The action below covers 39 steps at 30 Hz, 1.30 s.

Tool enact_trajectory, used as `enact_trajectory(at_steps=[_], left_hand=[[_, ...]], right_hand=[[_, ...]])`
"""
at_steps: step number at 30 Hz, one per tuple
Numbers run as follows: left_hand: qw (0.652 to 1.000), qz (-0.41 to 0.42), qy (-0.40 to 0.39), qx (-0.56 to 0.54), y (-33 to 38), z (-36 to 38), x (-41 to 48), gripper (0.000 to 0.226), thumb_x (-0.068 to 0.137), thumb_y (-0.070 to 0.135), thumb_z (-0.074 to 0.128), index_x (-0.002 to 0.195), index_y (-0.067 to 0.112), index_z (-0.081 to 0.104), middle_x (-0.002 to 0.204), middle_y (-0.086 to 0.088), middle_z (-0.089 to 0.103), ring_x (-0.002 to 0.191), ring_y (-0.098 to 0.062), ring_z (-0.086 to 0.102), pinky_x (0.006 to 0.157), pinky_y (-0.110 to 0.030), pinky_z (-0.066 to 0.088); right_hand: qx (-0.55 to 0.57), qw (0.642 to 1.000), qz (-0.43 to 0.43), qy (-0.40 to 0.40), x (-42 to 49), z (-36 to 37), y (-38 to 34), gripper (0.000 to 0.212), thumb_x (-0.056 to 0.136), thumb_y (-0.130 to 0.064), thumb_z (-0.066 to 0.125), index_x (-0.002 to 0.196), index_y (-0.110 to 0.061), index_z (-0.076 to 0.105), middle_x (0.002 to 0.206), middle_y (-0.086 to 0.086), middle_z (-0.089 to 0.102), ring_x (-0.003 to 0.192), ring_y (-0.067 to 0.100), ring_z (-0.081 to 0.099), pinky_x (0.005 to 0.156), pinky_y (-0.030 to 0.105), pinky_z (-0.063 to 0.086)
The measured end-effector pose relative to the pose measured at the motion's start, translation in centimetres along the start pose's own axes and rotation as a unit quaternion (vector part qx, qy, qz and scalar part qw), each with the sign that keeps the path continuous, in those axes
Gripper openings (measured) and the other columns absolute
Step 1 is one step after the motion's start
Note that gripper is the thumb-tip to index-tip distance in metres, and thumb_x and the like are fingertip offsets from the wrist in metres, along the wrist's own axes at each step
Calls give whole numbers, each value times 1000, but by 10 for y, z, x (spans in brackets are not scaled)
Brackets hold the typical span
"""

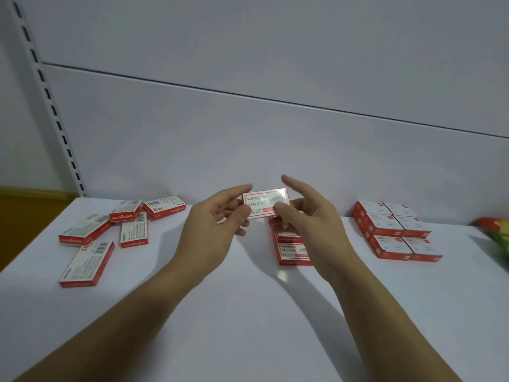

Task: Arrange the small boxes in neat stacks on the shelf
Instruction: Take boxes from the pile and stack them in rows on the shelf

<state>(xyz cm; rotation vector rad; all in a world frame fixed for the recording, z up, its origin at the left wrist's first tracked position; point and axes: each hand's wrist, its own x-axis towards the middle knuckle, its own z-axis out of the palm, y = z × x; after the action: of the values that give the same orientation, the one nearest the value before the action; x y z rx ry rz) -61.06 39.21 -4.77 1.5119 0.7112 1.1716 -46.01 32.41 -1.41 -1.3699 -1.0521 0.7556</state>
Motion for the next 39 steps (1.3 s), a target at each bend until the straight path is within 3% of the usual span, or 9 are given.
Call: enact_trajectory(at_steps=[3,6,9,13,16,18,22,27,39], left_hand=[[998,-1,-4,58,9,8,-2,48,92,20,59,135,37,47,98,8,68,74,-7,65,60,-10,47],[992,4,-14,123,14,24,-3,67,86,21,69,142,37,37,107,12,63,86,-10,67,71,-10,49],[987,27,21,158,17,36,-1,53,85,19,70,133,30,50,104,12,66,88,-4,61,74,-10,50],[972,28,4,232,17,50,-7,37,81,23,74,114,29,57,100,17,63,87,5,57,72,-11,49],[960,37,1,277,16,59,-12,43,77,26,78,115,29,57,106,13,56,93,4,56,74,-17,53],[967,16,-2,255,14,66,-17,44,76,23,79,114,30,57,103,14,59,86,-2,60,70,-15,53],[977,-34,15,210,-8,78,-31,41,76,18,79,112,28,63,97,15,64,82,-9,64,76,-25,55],[954,-18,-21,297,-22,79,-37,42,75,21,79,114,30,64,102,16,63,88,5,55,72,-4,40],[927,-6,-3,375,-39,78,-29,43,79,33,75,121,29,64,107,8,60,90,4,56,77,-6,38]], right_hand=[[-21,1000,-12,4,5,-2,-5,44,93,-11,59,136,-20,54,91,1,75,78,16,71,70,19,55],[-68,997,-21,4,7,-7,-8,43,99,-17,49,142,-21,46,95,-7,74,80,11,70,71,18,56],[-105,994,-28,-9,6,-22,-11,40,99,-19,49,138,-25,49,91,-8,72,72,8,68,72,18,56],[-165,985,-25,-43,6,-49,-8,31,95,-18,56,126,-24,59,86,-3,72,71,15,70,76,31,59],[-227,971,-25,-73,5,-66,-3,30,94,-22,58,123,-28,60,87,-6,72,72,11,69,74,28,58],[-227,970,-29,-78,4,-76,2,29,93,-23,59,121,-29,62,85,-7,72,73,8,68,73,26,57],[-279,957,-82,11,3,-96,25,24,91,-27,59,114,-26,65,85,-16,67,80,0,63,66,12,46],[-297,949,-98,49,-5,-108,38,23,91,-25,59,112,-22,66,79,-22,61,79,0,62,76,24,53],[-318,942,-106,-7,-3,-112,40,28,92,-29,56,119,-26,64,80,-25,60,82,5,62,82,35,54]])
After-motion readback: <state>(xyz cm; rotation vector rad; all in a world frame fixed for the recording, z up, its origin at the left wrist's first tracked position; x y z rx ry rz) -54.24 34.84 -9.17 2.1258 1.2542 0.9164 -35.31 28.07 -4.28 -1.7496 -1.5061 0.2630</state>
